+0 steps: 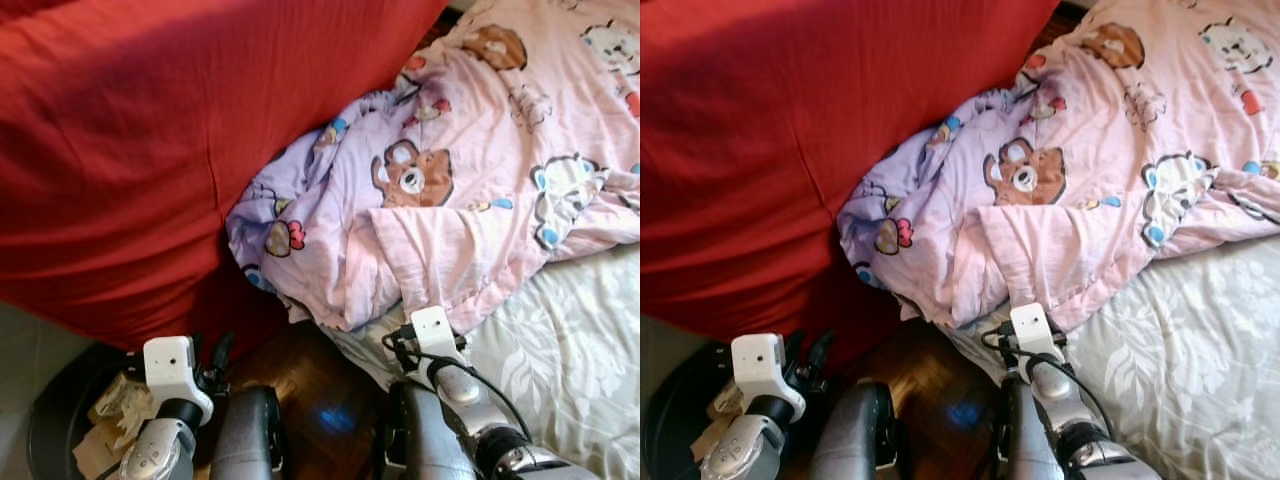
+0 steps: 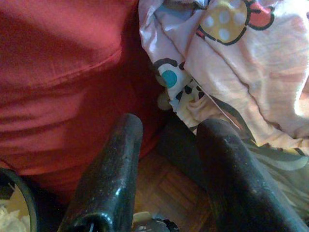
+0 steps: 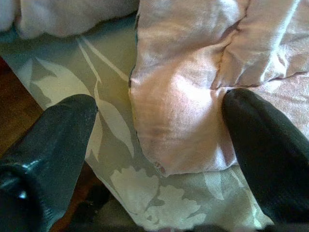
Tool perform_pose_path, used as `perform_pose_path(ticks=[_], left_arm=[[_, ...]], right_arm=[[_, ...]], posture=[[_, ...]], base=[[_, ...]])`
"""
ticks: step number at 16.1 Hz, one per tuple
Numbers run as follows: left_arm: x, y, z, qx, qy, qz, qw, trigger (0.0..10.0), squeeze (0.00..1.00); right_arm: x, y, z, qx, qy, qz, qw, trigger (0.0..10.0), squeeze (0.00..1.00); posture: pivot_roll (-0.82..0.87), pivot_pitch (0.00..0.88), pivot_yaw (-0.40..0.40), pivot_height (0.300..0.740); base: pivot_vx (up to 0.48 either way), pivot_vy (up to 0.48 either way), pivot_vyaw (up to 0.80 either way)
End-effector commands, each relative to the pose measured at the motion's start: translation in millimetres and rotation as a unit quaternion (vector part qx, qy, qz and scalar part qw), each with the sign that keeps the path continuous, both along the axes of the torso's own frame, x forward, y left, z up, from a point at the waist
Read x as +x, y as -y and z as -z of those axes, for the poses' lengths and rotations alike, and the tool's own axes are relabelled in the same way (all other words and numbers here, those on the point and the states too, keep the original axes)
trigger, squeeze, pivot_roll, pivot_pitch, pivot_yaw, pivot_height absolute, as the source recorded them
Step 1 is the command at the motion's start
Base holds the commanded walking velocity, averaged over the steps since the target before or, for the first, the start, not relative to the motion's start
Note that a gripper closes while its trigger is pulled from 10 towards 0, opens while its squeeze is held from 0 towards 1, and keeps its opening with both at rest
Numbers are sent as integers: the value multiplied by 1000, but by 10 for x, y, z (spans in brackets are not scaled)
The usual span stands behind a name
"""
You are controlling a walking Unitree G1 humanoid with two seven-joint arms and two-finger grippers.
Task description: Clean up the room
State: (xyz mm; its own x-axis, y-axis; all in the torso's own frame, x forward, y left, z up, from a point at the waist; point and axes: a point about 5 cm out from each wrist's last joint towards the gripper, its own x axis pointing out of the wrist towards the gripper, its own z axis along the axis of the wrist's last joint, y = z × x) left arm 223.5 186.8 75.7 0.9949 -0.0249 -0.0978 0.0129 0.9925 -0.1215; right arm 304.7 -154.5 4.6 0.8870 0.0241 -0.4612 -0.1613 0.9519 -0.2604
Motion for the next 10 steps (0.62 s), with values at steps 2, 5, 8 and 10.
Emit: perform_pose_path(ticks=[2,5,8,10], left_arm=[[-72,-20,47,3,-19,-7,1000,10000,0],[-89,-23,40,3,-21,-10,1000,10000,0],[-114,-19,37,4,-25,-10,1000,10000,0],[-115,-14,39,4,-27,-9,1000,10000,0]], right_arm=[[-79,42,97,-32,-29,10,999,10000,0],[-72,120,93,-47,-33,37,998,10000,0],[-77,151,94,-57,-32,47,997,0,0],[-81,157,97,-56,-32,49,997,0,0]], posture=[[133,366,31,632],[137,374,32,632],[138,377,36,632],[136,377,38,632]], base=[[0,0,0],[0,0,0],[0,0,0],[0,0,0]])
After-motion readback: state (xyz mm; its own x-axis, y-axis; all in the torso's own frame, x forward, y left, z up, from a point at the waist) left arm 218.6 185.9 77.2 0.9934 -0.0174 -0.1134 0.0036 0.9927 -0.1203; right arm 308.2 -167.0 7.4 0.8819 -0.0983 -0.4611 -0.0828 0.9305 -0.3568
